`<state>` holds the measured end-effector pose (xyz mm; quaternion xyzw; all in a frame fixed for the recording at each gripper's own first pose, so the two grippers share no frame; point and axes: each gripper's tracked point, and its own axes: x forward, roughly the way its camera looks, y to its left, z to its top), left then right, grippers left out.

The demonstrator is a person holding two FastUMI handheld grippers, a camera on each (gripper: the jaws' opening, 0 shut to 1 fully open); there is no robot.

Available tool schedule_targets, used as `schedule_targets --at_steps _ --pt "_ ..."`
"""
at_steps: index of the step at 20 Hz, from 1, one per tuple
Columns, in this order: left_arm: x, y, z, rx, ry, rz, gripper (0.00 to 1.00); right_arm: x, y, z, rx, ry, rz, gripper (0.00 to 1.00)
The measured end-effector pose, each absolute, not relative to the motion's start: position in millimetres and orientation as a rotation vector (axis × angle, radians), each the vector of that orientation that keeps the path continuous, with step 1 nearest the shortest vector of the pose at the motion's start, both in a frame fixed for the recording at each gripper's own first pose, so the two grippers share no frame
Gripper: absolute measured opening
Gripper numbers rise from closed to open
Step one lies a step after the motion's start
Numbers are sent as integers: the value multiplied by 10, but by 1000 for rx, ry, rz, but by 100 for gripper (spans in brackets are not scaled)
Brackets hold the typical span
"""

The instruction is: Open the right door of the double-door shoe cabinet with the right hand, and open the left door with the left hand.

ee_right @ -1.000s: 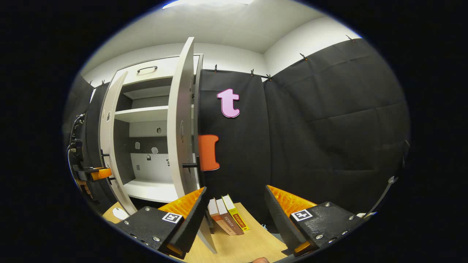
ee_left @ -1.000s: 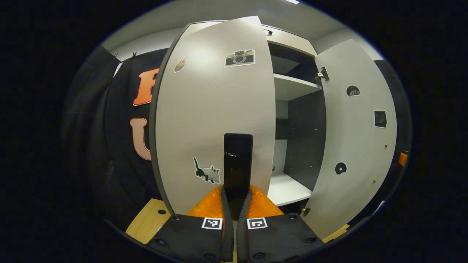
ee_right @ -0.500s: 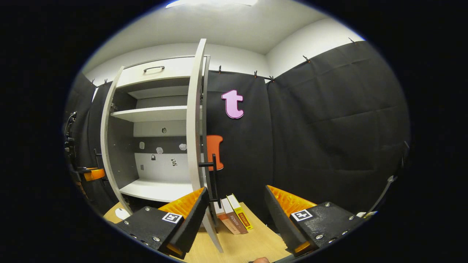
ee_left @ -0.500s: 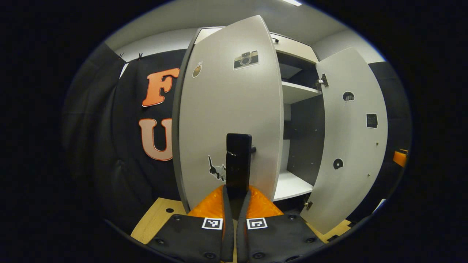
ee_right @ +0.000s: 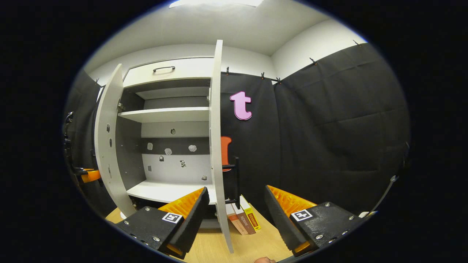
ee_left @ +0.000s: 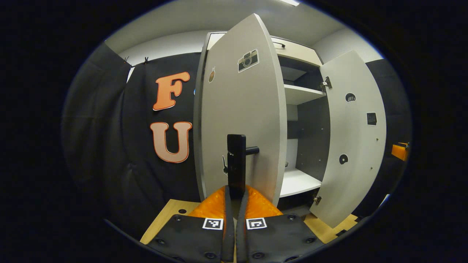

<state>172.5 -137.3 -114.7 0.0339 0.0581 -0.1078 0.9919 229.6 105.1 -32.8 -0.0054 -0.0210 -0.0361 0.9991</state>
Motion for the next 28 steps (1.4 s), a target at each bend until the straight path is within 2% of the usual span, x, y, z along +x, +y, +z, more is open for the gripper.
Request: schedule_targets --at_steps 21,24,28 --pt "1772 -284 -1032 49 117 -88 7 2277 1453 -342 -9 -33 -9 93" --pt "1743 -234 -1026 -10 125 -124 7 2295 1513 -356 -11 -21 7 93" --pt "1625 -231 -926 42 129 -110 6 2323 1595 -293 -24 -26 28 93"
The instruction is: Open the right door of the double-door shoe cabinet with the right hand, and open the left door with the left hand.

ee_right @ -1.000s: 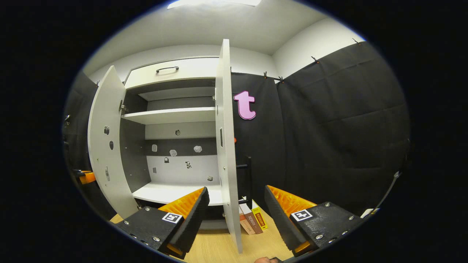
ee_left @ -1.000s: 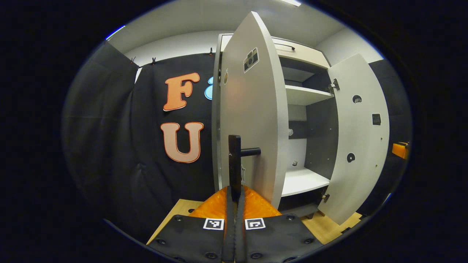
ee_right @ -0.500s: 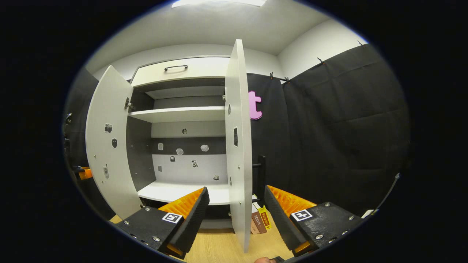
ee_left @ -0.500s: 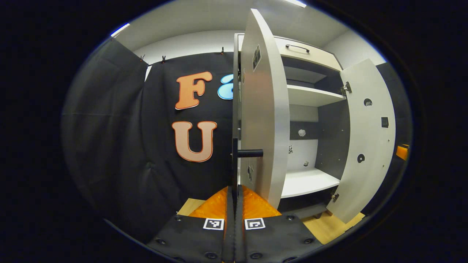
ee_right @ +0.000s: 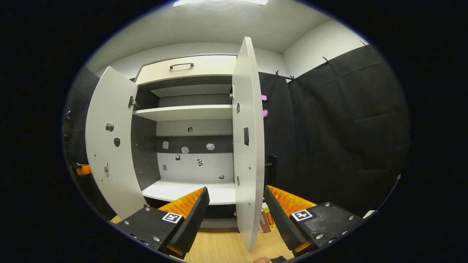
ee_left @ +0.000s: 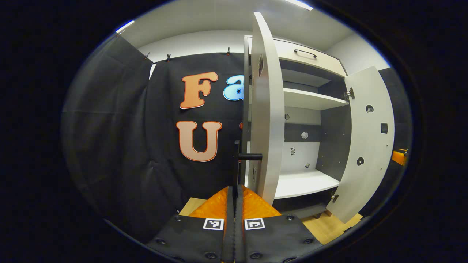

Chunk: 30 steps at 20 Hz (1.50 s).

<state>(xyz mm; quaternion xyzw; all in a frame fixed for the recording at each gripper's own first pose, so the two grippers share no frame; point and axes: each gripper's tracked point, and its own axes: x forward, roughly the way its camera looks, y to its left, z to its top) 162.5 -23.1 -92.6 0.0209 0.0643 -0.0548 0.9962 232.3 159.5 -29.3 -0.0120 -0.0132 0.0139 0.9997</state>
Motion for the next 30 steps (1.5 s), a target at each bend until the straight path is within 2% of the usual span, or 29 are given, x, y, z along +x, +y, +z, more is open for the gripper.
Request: schedule_targets --at_steps 7,9,10,11,13,16,17,19,30 --pt "1272 -163 -365 21 107 -87 8 2361 1611 -65 -37 -44 37 93" --pt "1165 -127 -137 17 84 -81 19 2359 1594 44 -42 -51 40 93" --pt "1125 -135 -36 20 72 -88 26 2346 1591 117 -45 -59 43 93" --pt "1064 -110 84 32 58 -83 37 2324 1586 184 -47 -67 45 93" --pt "957 -71 318 47 26 -82 51 2287 1557 329 -51 -80 46 92" --pt "838 6 580 47 -20 -73 90 2227 1542 525 -57 -100 54 92" --pt "793 75 659 50 -33 -52 94 2208 1531 579 -59 -105 55 92" --pt "719 185 789 57 -54 -23 98 2149 1538 676 -67 -117 63 92" --pt "427 321 1191 51 -137 5 96 2011 1606 751 -92 -137 76 93"
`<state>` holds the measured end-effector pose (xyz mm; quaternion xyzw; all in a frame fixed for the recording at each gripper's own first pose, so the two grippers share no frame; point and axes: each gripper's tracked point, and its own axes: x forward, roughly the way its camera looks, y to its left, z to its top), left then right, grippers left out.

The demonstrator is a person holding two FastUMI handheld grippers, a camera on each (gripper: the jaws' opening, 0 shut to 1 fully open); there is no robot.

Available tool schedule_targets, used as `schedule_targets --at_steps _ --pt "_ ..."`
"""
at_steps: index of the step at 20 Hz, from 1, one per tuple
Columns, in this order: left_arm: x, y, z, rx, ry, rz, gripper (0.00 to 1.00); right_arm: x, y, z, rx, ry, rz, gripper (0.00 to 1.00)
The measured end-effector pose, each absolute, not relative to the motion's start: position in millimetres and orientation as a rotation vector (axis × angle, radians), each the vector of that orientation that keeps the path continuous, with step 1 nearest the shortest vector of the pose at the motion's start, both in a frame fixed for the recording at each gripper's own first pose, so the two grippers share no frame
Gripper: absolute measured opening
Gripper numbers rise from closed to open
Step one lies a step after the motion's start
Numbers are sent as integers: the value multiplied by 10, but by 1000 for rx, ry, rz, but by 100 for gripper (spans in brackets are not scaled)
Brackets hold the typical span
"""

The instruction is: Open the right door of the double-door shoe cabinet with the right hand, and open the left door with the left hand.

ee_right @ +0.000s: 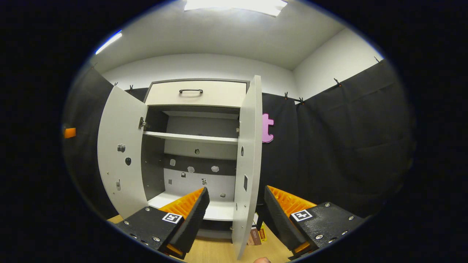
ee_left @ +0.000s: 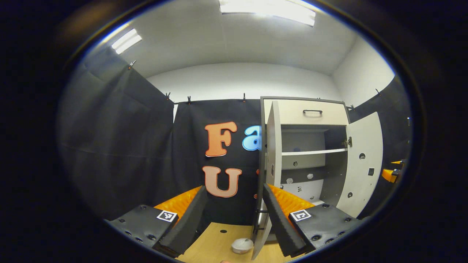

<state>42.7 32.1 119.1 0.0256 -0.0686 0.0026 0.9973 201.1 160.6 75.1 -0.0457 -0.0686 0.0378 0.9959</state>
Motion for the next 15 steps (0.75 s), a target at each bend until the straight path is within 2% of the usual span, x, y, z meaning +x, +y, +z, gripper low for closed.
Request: schedule_targets --at_steps 15 --pt "432 331 1142 36 -132 5 97 1991 1698 760 -93 -140 80 93"
